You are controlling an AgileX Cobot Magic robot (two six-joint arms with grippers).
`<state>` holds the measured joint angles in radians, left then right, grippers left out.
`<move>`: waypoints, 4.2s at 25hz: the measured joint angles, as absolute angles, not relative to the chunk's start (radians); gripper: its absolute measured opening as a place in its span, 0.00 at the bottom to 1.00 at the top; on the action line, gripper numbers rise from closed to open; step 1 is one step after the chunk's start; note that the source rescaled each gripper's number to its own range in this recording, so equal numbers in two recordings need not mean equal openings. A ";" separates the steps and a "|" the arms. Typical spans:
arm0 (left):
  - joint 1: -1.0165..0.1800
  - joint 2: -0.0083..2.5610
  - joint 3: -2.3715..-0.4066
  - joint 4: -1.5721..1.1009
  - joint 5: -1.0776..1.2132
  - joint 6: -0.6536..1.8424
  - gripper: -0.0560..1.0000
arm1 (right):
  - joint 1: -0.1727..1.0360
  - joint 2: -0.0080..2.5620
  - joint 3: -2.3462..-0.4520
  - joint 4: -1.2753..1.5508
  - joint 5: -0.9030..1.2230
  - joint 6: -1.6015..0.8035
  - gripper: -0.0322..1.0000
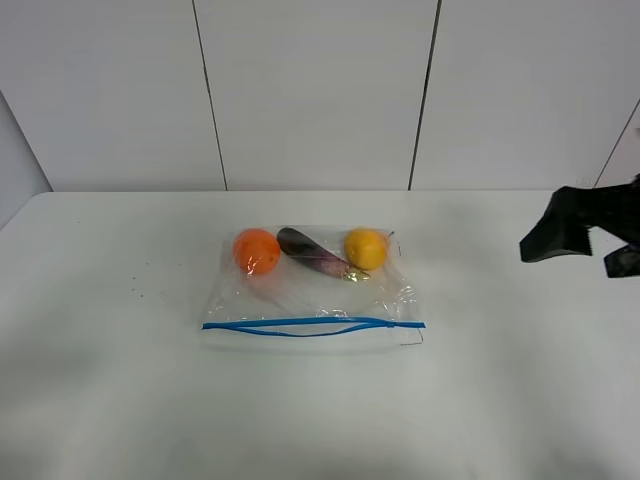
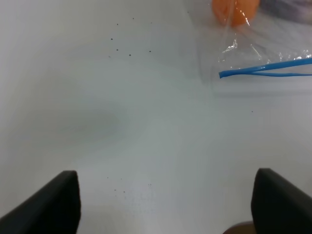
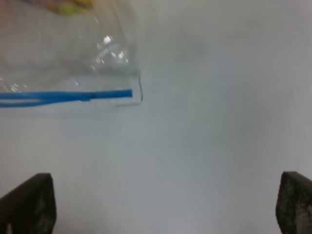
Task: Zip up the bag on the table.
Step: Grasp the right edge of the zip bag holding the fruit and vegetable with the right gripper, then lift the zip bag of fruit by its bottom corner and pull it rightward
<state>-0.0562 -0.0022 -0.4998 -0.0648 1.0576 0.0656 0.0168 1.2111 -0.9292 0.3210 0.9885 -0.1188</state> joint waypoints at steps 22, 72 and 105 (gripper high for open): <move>-0.056 -0.002 -0.500 -0.065 1.058 0.066 1.00 | -0.132 1.898 -0.931 1.184 0.968 -1.015 1.00; -0.056 -0.002 -0.500 -0.065 1.058 0.066 1.00 | -0.056 2.213 -1.095 1.286 1.142 -1.177 1.00; -0.056 -0.002 -0.500 -0.065 1.058 0.067 1.00 | -0.056 2.241 -1.096 1.352 1.209 -0.898 0.03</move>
